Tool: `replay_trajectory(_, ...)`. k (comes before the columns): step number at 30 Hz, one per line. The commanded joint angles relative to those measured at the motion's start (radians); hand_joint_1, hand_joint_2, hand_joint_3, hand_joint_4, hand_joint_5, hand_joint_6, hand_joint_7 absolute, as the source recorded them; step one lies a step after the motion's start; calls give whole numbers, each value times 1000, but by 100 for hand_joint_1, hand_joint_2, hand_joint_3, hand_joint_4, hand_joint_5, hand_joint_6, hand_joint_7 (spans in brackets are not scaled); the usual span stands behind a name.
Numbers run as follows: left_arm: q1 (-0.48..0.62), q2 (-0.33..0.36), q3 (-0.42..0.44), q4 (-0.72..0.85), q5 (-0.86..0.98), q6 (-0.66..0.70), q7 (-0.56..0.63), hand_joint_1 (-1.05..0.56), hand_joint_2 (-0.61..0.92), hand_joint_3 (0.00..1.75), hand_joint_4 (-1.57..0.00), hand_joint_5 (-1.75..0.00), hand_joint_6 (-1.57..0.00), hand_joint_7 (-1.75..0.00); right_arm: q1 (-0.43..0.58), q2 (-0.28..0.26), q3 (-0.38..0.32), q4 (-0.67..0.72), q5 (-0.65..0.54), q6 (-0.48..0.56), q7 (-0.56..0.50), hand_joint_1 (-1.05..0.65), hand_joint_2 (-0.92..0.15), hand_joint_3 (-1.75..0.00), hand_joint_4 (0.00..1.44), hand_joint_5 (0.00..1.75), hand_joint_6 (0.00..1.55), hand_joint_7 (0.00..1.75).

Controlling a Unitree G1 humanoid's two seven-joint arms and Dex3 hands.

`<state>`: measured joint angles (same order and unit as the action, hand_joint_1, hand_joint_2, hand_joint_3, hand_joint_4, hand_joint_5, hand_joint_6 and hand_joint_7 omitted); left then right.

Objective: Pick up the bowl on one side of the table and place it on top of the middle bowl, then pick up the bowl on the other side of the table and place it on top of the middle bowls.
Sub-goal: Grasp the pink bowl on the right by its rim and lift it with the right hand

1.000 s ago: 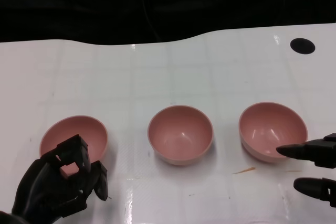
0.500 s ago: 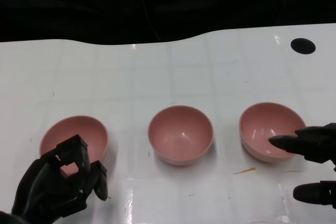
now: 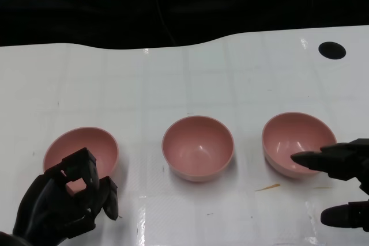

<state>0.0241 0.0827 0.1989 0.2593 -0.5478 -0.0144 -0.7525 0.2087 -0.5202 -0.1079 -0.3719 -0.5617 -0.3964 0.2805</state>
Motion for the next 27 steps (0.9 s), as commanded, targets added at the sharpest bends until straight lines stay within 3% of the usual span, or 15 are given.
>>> replay_trajectory(1,-3,18,11,6,5,-9,-4,-1,64,116,-82,-175,-74,-164,-7,-27,2,-12,2,14,10,-84,-92,-8,56,0,51,0)
replay_trajectory(27,4,14,5,1,12,-13,10,-1,62,118,-83,-175,-74,-163,-230,-24,215,213,-114,104,6,-81,-92,-4,56,0,51,0)
